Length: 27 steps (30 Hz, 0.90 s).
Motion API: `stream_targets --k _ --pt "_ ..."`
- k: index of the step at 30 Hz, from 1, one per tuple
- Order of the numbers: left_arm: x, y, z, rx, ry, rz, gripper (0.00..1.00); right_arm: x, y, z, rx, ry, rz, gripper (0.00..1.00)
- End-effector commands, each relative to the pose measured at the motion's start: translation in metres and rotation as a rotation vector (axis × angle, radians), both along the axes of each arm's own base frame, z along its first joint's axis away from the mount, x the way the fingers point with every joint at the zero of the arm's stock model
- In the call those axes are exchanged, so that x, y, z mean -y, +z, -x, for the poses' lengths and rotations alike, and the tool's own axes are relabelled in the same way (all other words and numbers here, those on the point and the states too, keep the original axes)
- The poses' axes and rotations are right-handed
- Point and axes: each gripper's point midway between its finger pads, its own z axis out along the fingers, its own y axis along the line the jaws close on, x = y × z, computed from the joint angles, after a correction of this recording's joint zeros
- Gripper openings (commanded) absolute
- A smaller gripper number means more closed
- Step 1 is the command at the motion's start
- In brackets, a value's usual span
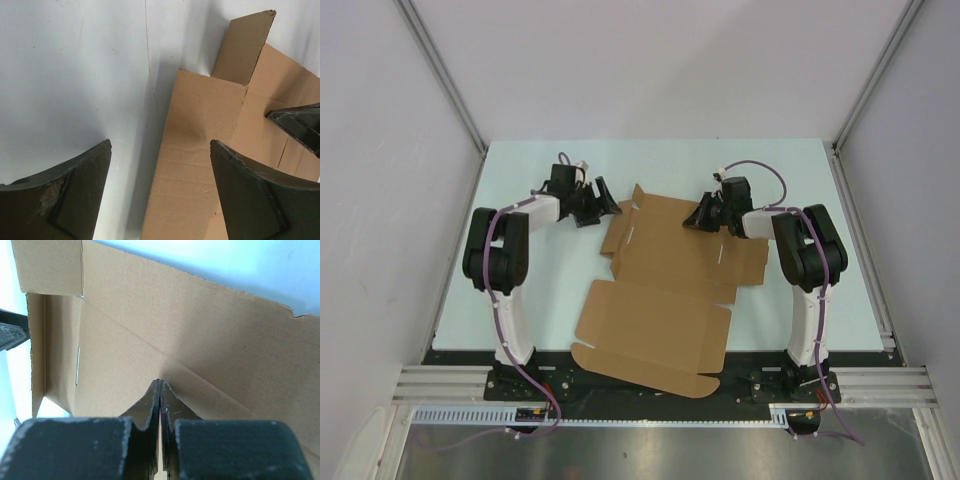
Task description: Fold the paper box
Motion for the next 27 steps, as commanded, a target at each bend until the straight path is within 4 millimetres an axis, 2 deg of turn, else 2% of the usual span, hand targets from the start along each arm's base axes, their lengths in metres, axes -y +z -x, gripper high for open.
stream_targets --k 1,2,3,4,5,6,7,8,9,10,12,13,15,19,21,22,24,25,27 --pt "0.019 0.007 0.004 -0.008 -0.075 0.05 0.84 0.01 -0.043 0.017 -0.108 -0.021 0.066 0.0" --pt "0.022 0.005 0.01 -0.015 -0.083 0.061 0.84 0.009 -0.044 0.018 -0.11 -0.019 0.067 0.0" --pt "0.023 0.014 0.005 0.029 -0.07 0.08 0.84 0.01 -0.044 0.017 -0.108 -0.02 0.067 0.0" --pt "0.022 0.038 0.003 0.099 -0.063 0.09 0.85 0.009 -0.043 0.018 -0.109 -0.018 0.065 0.0" --pt "0.022 0.04 0.01 0.115 -0.055 0.081 0.86 0.009 -0.043 0.018 -0.107 -0.018 0.067 0.0" --pt "0.015 0.045 0.005 0.156 -0.024 0.026 0.86 0.01 -0.044 0.018 -0.109 -0.018 0.069 0.0" --pt "0.012 0.068 0.003 0.219 -0.012 -0.01 0.86 0.011 -0.044 0.018 -0.109 -0.02 0.072 0.0" --pt "0.018 0.075 0.006 0.264 -0.039 -0.076 0.87 0.011 -0.045 0.018 -0.112 -0.021 0.07 0.0" --pt "0.004 0.085 0.003 0.304 0.026 -0.185 0.87 0.011 -0.044 0.017 -0.109 -0.022 0.07 0.0" --pt "0.015 0.093 0.007 0.339 0.012 -0.243 0.88 0.011 -0.044 0.017 -0.11 -0.024 0.069 0.0" --pt "-0.001 0.095 0.007 0.367 0.065 -0.437 0.94 0.01 -0.042 0.017 -0.106 -0.023 0.064 0.0" --pt "-0.001 0.099 0.007 0.381 0.08 -0.491 1.0 0.01 -0.041 0.016 -0.105 -0.026 0.063 0.0" --pt "0.011 0.092 0.014 0.382 0.04 -0.574 1.0 0.009 -0.041 0.016 -0.103 -0.026 0.063 0.0" --pt "0.011 0.083 0.016 0.381 0.04 -0.74 1.0 0.009 -0.041 0.017 -0.105 -0.021 0.065 0.0" --pt "0.013 0.068 0.02 0.352 0.009 -0.824 0.99 0.009 -0.041 0.018 -0.105 -0.018 0.066 0.0" --pt "0.017 0.069 0.019 0.356 0.003 -0.842 0.97 0.009 -0.04 0.017 -0.103 -0.018 0.066 0.0" --pt "0.008 0.055 0.019 0.308 0.011 -0.917 0.96 0.008 -0.039 0.017 -0.101 -0.016 0.061 0.0" --pt "0.009 0.057 0.016 0.307 0.018 -0.928 0.94 0.008 -0.039 0.018 -0.102 -0.016 0.062 0.0" --pt "0.004 0.048 0.016 0.279 0.013 -0.968 0.92 0.008 -0.04 0.018 -0.103 -0.015 0.062 0.0"
